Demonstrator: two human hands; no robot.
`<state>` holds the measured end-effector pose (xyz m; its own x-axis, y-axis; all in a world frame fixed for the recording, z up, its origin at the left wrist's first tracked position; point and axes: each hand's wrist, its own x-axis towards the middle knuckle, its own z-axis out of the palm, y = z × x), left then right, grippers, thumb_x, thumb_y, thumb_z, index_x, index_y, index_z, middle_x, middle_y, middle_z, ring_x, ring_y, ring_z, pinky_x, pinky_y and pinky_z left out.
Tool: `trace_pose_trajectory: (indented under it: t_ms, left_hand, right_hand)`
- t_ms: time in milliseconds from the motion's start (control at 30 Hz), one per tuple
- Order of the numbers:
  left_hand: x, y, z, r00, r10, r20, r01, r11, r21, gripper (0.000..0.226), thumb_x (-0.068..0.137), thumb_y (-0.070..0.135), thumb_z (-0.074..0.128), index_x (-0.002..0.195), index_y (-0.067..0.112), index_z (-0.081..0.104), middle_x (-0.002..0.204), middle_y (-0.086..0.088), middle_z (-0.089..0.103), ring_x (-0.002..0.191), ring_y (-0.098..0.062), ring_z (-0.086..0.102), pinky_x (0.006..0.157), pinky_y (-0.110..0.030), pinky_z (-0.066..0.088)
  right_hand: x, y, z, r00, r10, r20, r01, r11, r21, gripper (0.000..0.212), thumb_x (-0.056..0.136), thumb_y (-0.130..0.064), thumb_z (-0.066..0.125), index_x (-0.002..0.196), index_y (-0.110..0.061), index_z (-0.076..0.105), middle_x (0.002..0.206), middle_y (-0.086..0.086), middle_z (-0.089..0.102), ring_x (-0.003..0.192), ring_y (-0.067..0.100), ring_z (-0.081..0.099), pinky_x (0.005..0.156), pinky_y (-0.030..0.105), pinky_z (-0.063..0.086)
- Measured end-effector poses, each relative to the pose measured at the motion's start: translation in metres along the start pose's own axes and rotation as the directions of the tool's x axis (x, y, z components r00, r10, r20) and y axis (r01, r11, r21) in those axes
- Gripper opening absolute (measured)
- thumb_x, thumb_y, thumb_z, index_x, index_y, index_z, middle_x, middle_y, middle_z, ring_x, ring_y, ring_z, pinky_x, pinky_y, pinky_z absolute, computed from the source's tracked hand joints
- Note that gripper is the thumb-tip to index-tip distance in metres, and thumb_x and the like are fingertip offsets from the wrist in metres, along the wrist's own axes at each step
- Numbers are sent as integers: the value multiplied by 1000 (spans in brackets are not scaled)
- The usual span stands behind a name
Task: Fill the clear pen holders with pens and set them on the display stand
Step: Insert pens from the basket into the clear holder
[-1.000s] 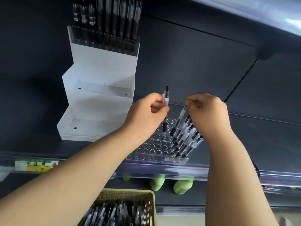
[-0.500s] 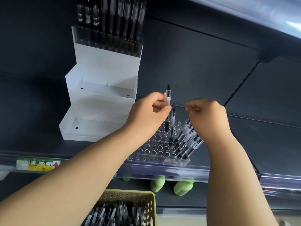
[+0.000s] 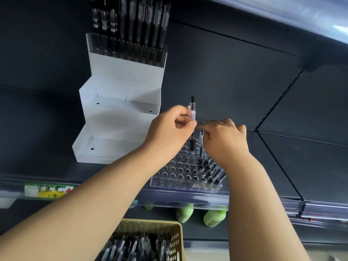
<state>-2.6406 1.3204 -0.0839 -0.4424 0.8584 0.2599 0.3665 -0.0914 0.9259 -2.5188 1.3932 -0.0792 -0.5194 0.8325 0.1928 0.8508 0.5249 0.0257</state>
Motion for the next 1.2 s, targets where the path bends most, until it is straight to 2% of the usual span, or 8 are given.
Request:
trace_pose_trajectory:
  t_ms: [300, 467, 567, 767, 967, 1067, 1133, 1200]
  left_hand:
    - [0, 2, -3, 1000, 3, -7, -3, 1000, -7, 14, 86, 22, 64, 100, 22, 65, 90, 10, 68, 83, -9, 63, 81, -28, 50]
    - [-1, 1, 0, 1000, 5, 3, -5, 1000, -7, 14, 85, 21, 64, 99, 22, 66, 88, 10, 68, 81, -8, 64, 82, -30, 51]
    - [-3, 1, 3, 1000, 11, 12, -10, 1000, -6, 12, 85, 21, 64, 97, 22, 66, 87, 11, 68, 80, -7, 63, 80, -28, 51]
    - [-5, 0, 9, 999, 23, 41, -24, 1000, 3, 11, 85, 21, 65, 87, 30, 58, 83, 16, 65, 77, -3, 62, 76, -24, 49]
    - [-6, -1, 13, 998, 28, 56, -28, 1000, -1, 13, 85, 21, 66, 86, 30, 58, 81, 16, 63, 77, -3, 61, 73, -18, 46]
    - [-6, -4, 16, 997, 26, 71, -25, 1000, -9, 11, 85, 21, 66, 89, 28, 59, 81, 15, 62, 74, -3, 59, 68, -14, 44]
    - [-7, -6, 19, 996, 24, 85, -23, 1000, -7, 11, 85, 22, 66, 92, 26, 60, 83, 15, 62, 76, -6, 60, 70, -18, 45]
    - [-8, -7, 21, 995, 22, 97, -22, 1000, 2, 11, 85, 23, 66, 92, 28, 59, 84, 15, 62, 77, -8, 60, 71, -19, 45]
  right_hand:
    - [-3, 2, -7, 996, 75, -40, -73, 997, 38, 34, 92, -24, 41, 113, -39, 62, 115, -10, 64, 117, 20, 43, 94, 38, 23]
    - [-7, 6, -14, 994, 94, -64, -94, 996, -4, 32, 90, -20, 41, 98, -34, 69, 92, -7, 69, 103, 21, 50, 91, 39, 24]
    - [-9, 7, -16, 992, 104, -70, -104, 995, 7, 32, 89, -20, 42, 96, -34, 69, 92, -6, 69, 102, 21, 52, 92, 39, 24]
    - [-12, 9, -17, 991, 112, -77, -115, 993, -35, 29, 83, -15, 41, 82, -24, 69, 77, -2, 66, 88, 24, 54, 79, 34, 19]
    - [-18, 12, -30, 989, 111, -97, -102, 991, 90, 30, 89, -22, 45, 107, -37, 65, 99, -7, 69, 111, 21, 48, 91, 36, 23]
    - [-23, 26, -43, 983, 163, -88, -147, 974, 170, 24, 83, -18, 51, 88, -32, 69, 92, -8, 70, 98, 24, 57, 92, 32, 35]
    - [-28, 36, -50, 978, 209, 17, -207, 949, 240, 18, 80, -18, 54, 77, -25, 70, 84, -4, 70, 87, 25, 62, 87, 36, 49]
    - [-34, 40, -55, 966, 230, 121, -253, 936, 245, 14, 80, -22, 57, 75, -23, 70, 81, -1, 70, 83, 23, 64, 77, 34, 55]
